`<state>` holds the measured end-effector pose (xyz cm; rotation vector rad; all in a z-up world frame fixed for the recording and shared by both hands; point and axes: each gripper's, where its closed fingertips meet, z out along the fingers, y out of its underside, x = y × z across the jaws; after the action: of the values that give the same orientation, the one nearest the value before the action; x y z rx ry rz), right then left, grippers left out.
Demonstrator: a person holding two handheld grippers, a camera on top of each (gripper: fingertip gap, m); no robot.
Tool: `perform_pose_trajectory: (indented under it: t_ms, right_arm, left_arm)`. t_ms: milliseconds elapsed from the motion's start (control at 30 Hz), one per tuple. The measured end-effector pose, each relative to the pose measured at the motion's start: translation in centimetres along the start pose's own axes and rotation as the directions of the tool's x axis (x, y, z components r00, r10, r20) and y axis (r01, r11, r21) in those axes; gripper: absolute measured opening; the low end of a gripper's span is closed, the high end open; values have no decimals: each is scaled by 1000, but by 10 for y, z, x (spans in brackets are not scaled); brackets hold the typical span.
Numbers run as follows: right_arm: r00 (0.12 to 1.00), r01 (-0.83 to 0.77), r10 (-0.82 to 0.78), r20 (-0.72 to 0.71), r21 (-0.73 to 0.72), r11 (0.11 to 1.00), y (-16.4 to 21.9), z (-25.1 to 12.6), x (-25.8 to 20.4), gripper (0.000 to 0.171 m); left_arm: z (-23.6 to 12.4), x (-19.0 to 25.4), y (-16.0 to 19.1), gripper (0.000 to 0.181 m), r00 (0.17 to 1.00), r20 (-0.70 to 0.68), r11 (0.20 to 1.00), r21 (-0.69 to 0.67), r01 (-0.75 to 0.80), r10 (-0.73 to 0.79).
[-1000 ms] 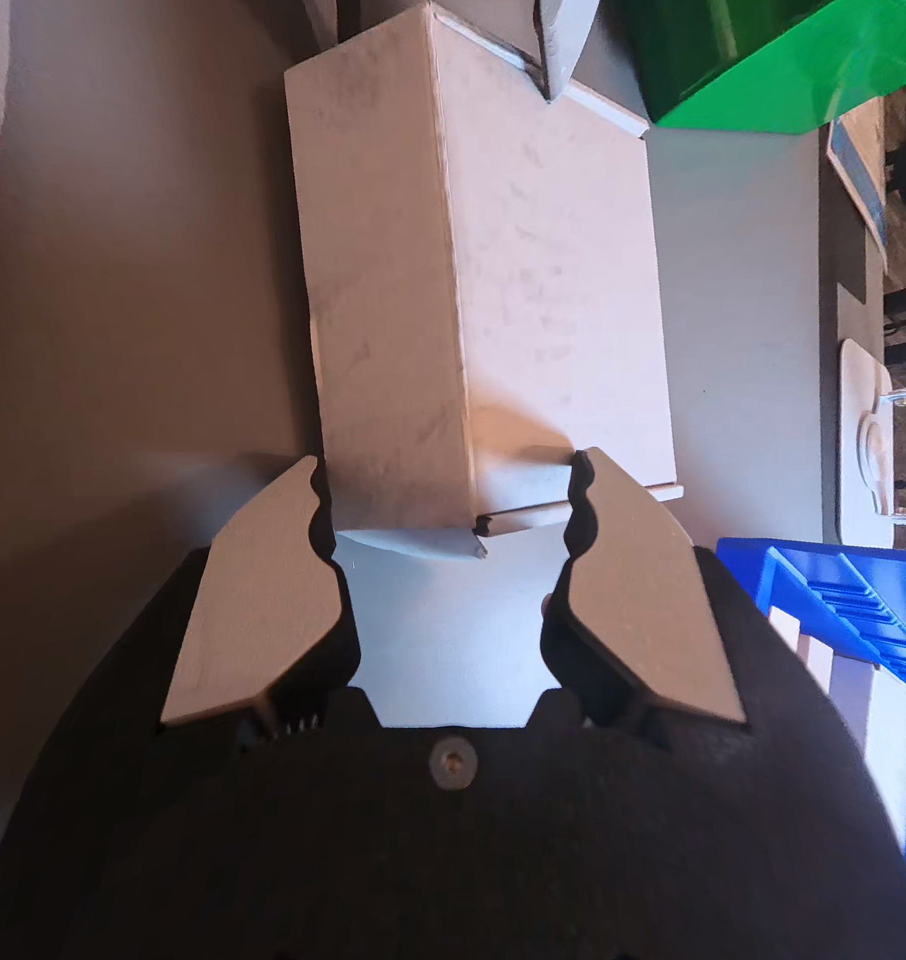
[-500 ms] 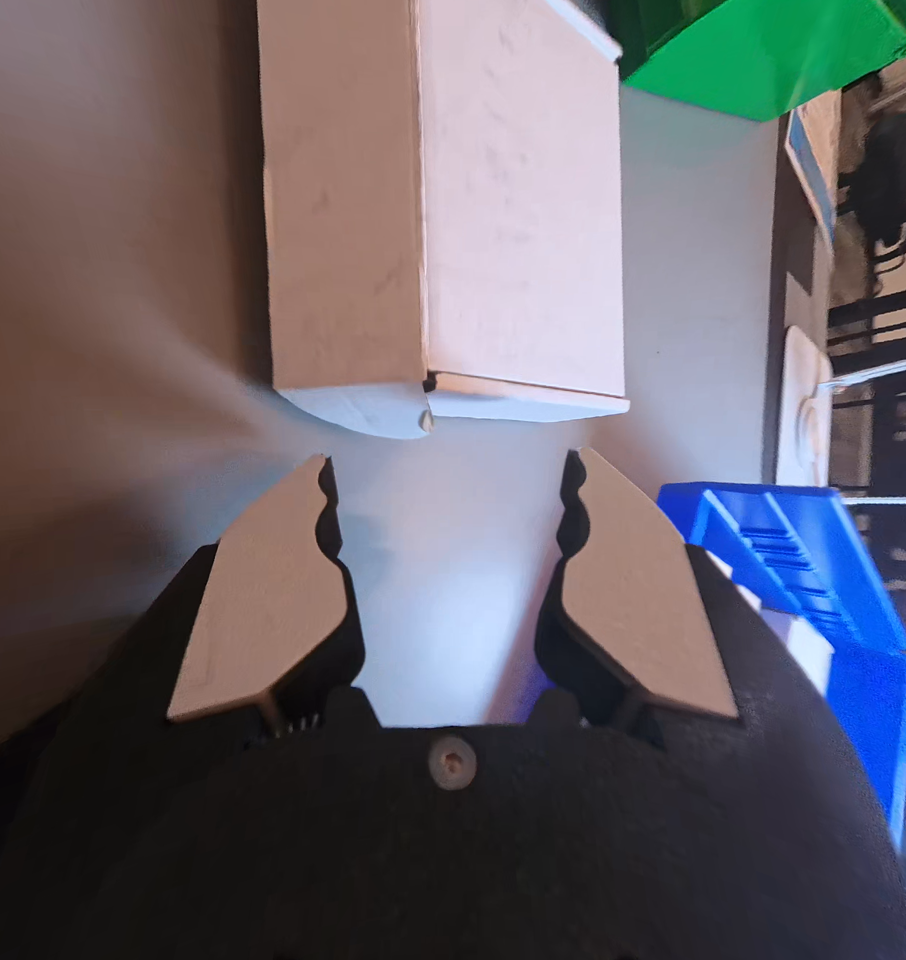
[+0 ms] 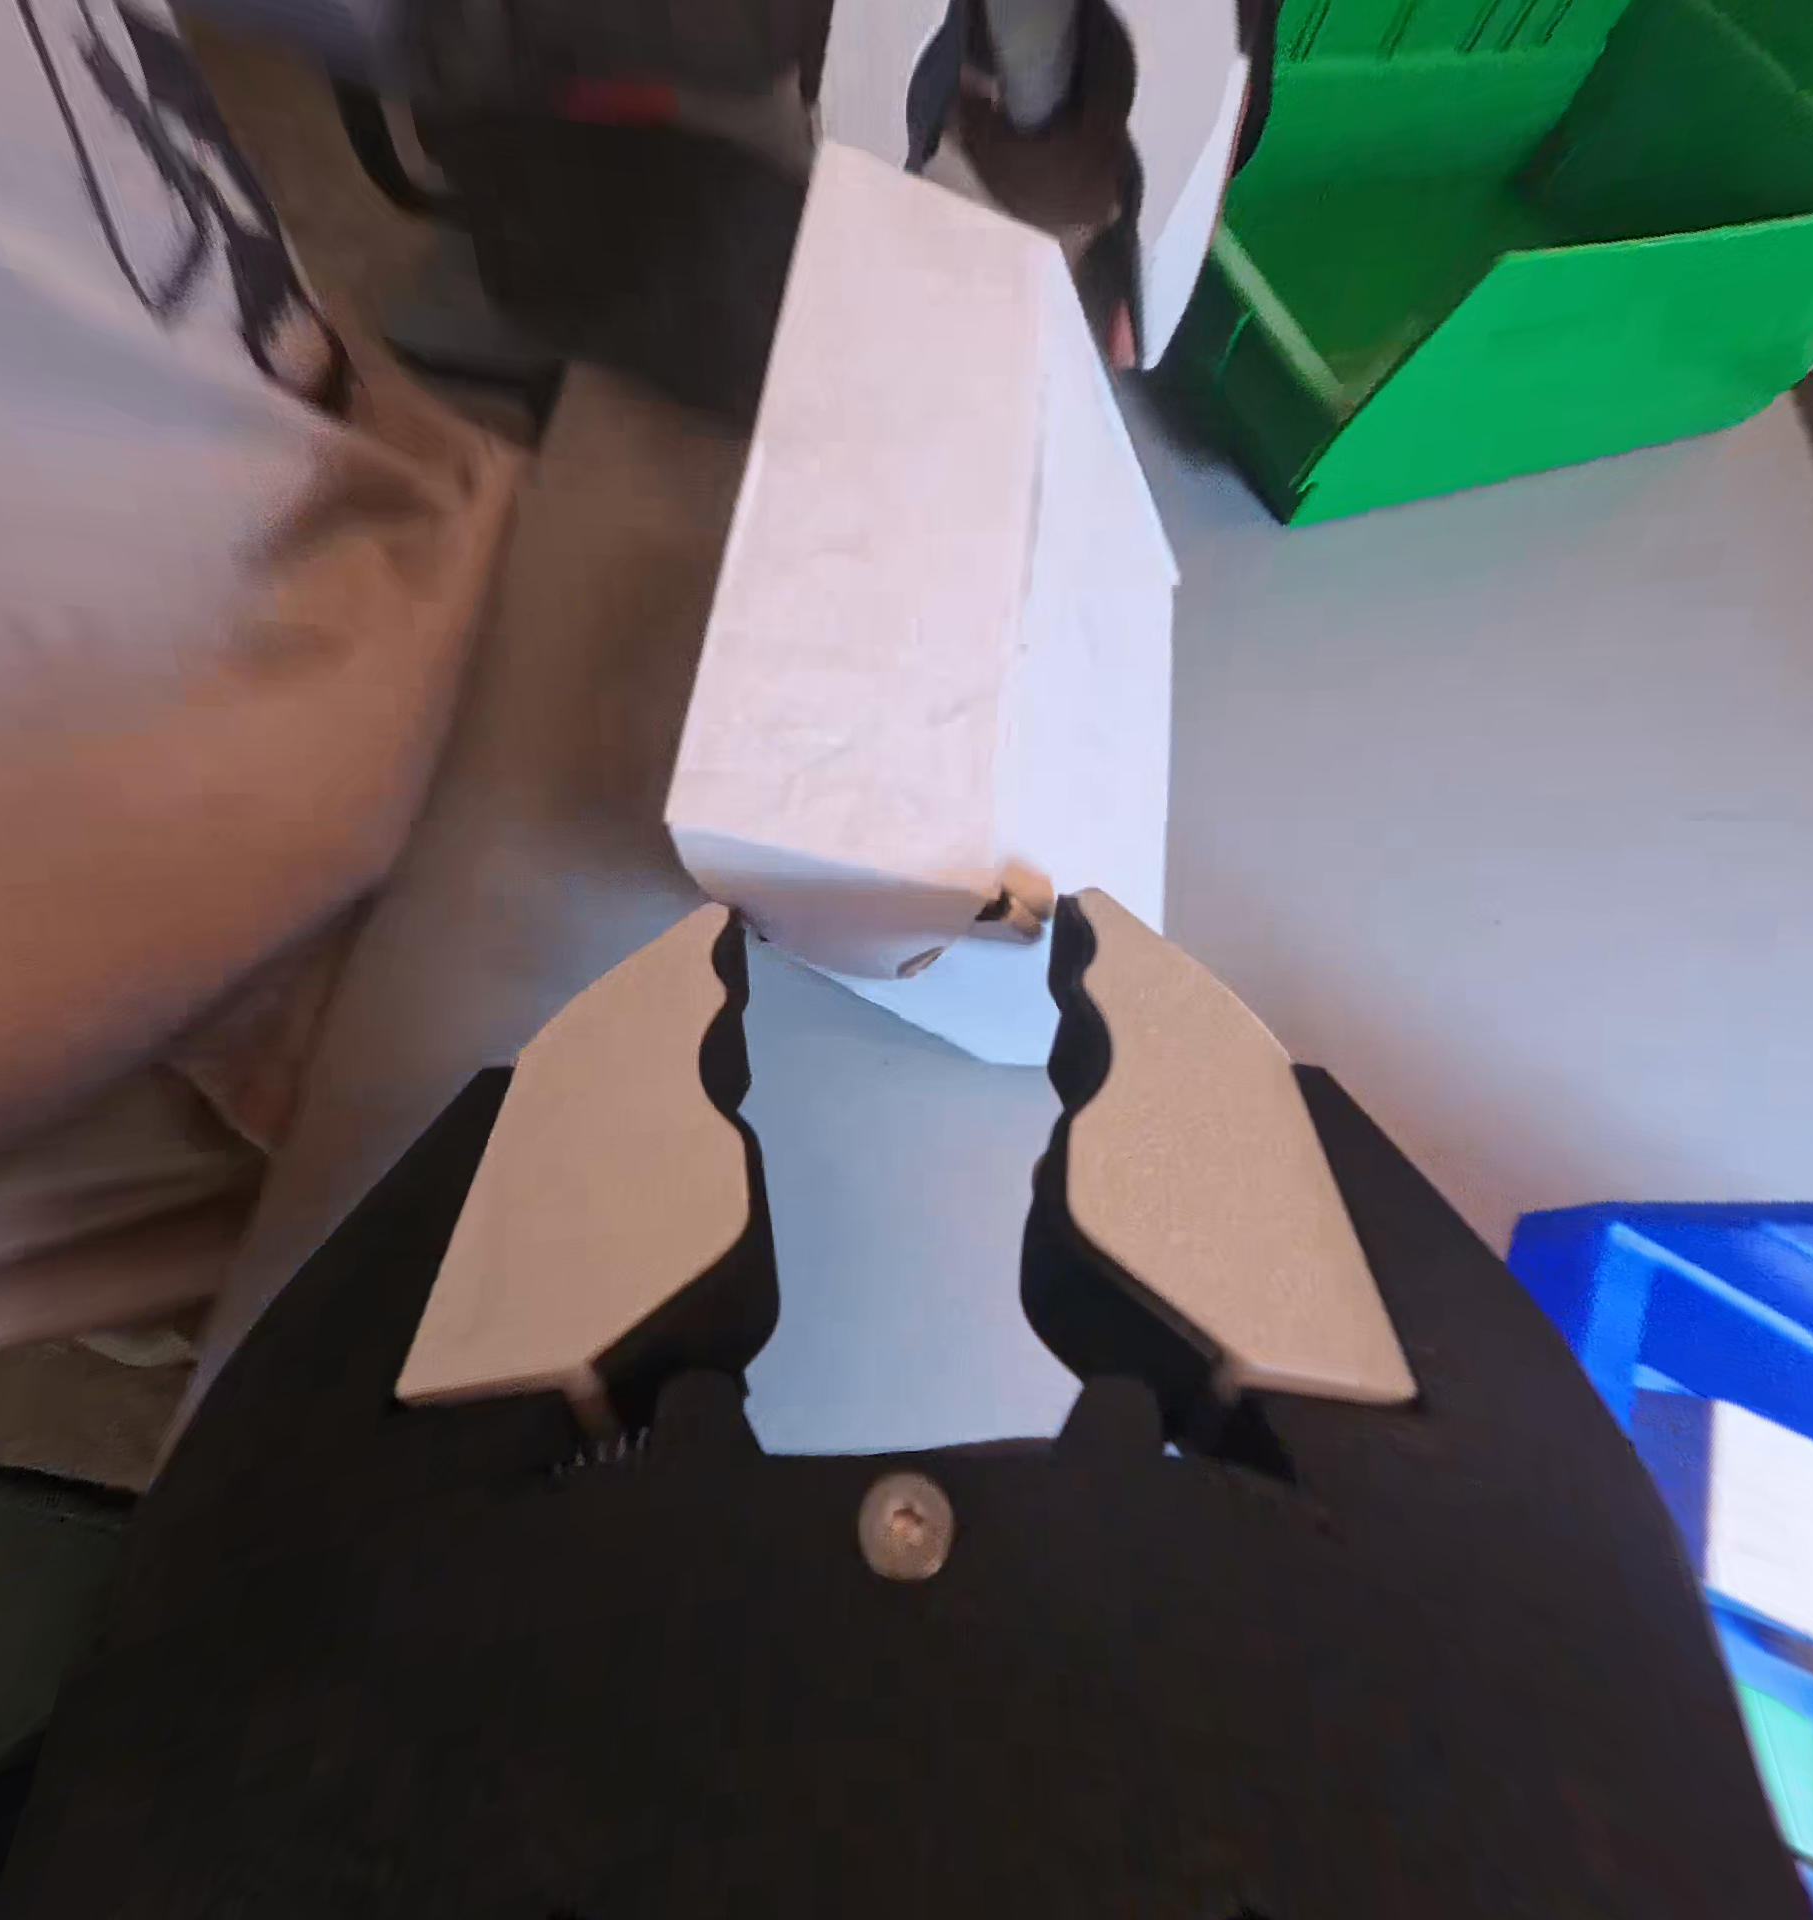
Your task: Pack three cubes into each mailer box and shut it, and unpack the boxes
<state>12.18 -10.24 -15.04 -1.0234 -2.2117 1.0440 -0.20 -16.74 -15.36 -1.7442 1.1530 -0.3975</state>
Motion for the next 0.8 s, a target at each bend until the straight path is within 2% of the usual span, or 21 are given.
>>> perform_pose_trajectory:
  t_ms: [33, 167, 300, 533, 700, 800]
  right_arm:
    - [997, -63, 62, 34, 36, 997, -3, -4, 5, 56]
    - [951, -285, 258, 171, 158, 945, -7, -6, 24, 53]
    - [922, -366, 314, 228, 240, 899, -6, -5, 33, 54]
    - [947, -309, 270, 172, 268, 913, -5, -15, 37, 56]
    - [978, -195, 165, 130, 261, 946, -13, -18, 33, 55]
    - [989, -142, 128, 74, 229, 963, -9, -11, 35, 42]
  left_arm:
    - [-4, -7, -4, 57, 999, -5, 998, 46, 52, -52]
    - [1, -18, 0, 55, 972, -86, 966, 121, 229, -220]
    - [5, -18, 2, 56, 969, -104, 958, 157, 239, -225]
    - [-23, -30, -14, 61, 980, -130, 967, 188, 172, -149]
    - [-12, -29, -19, 61, 983, -181, 999, 31, 17, -11]
    - [-2, -27, -18, 52, 973, -228, 999, -31, -38, 30]
